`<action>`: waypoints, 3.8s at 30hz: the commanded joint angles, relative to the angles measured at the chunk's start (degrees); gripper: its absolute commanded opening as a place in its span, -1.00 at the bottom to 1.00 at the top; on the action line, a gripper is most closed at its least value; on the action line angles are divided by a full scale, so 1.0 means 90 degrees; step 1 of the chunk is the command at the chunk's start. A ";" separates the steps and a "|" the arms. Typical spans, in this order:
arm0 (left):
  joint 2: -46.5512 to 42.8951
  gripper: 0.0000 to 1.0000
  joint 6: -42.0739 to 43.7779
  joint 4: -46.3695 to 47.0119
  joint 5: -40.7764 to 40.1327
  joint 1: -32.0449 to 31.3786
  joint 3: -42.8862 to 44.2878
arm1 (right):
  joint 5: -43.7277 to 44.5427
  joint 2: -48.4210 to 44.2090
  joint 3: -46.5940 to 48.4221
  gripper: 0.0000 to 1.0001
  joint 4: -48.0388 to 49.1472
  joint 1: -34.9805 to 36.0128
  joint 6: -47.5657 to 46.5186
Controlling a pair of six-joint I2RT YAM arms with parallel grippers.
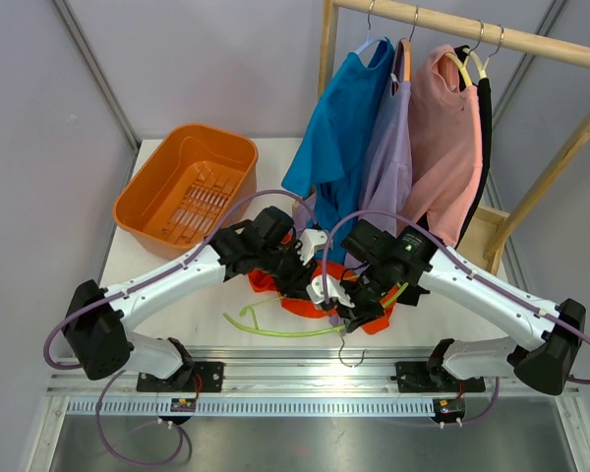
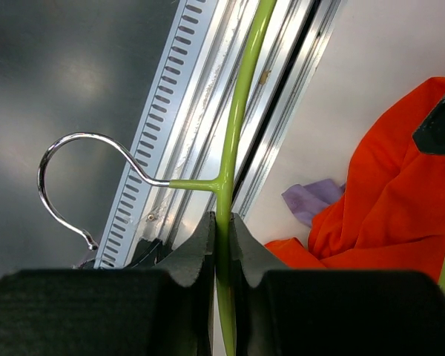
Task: Remove the t-shirt from the hanger
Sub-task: Pass the hanger from the right arm to the left, then pass the hanger from the left arm to the right
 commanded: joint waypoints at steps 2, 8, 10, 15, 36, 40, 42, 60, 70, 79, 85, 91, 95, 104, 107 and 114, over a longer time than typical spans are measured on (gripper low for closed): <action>-0.0333 -0.64 -0.0105 0.0485 0.0071 -0.0052 -0.0310 | -0.0229 -0.0100 0.0262 -1.00 0.0000 0.0061 0.0008; -0.0412 -1.00 -0.0877 0.0973 0.0597 -0.0052 -0.0692 | -0.0542 0.0007 0.0408 -1.00 -0.0058 0.0052 0.0105; -0.0411 -1.00 -0.1382 0.1139 0.0909 -0.0042 -0.0955 | -0.0678 -0.0003 0.0438 -0.94 -0.0049 0.0061 0.0173; -0.0558 -1.00 -0.2673 0.2378 0.1750 -0.0042 -0.1765 | -0.0913 -0.0061 0.0555 -0.70 0.0049 -0.0114 0.0554; -0.1202 -1.00 -0.6326 0.6042 0.3020 -0.0042 -0.3045 | -0.0776 -0.0198 0.1239 0.08 0.1201 -0.1482 0.2215; -0.1358 -1.00 -0.6493 0.6052 0.2981 -0.0042 -0.3016 | -0.0563 -0.0227 0.1258 0.20 0.1464 -0.1482 0.2400; -0.1456 -1.00 -0.6707 0.6373 0.2981 -0.0042 -0.3084 | -0.0300 -0.0237 0.1317 0.25 0.1591 -0.1482 0.2634; -0.1730 -1.00 -0.7968 0.7790 0.3020 -0.0042 -0.3143 | 0.0443 0.0524 0.2293 0.99 0.2559 -0.1501 0.4157; -0.1720 -1.00 -0.7900 0.7840 0.3547 -0.0052 -0.3036 | -0.0413 0.1032 0.3161 0.99 0.1945 -0.1511 0.3643; -0.2188 -1.00 -0.5479 0.4572 0.4426 -0.0071 -0.2118 | -0.1391 0.1404 0.4022 0.99 0.0849 -0.1501 0.2536; -0.2189 -1.00 -0.5389 0.4489 0.4641 -0.0120 -0.2020 | -0.1080 0.1335 0.4148 0.99 0.1494 -0.1501 0.3103; -0.2043 -1.00 -0.5459 0.4345 0.4388 -0.0120 -0.1786 | -0.1216 0.1413 0.4393 0.99 0.1143 -0.1511 0.2733; -0.1964 -1.00 -0.5458 0.4177 0.3978 -0.0071 -0.1630 | -0.1177 0.1190 0.4832 0.99 0.0870 -0.1530 0.2547; -0.1564 -1.00 -0.6131 0.4382 0.2904 0.0124 -0.1727 | -0.1098 0.0711 0.4891 0.99 0.1396 -0.1775 0.3289; -0.1564 -1.00 -0.6151 0.4207 0.2514 0.0163 -0.1679 | -0.1109 0.0565 0.4687 0.99 0.1358 -0.1775 0.3143; -0.1915 -1.00 -0.6092 0.3416 0.1565 0.0193 -0.1551 | -0.1071 0.0125 0.3749 0.97 0.1505 -0.1765 0.2737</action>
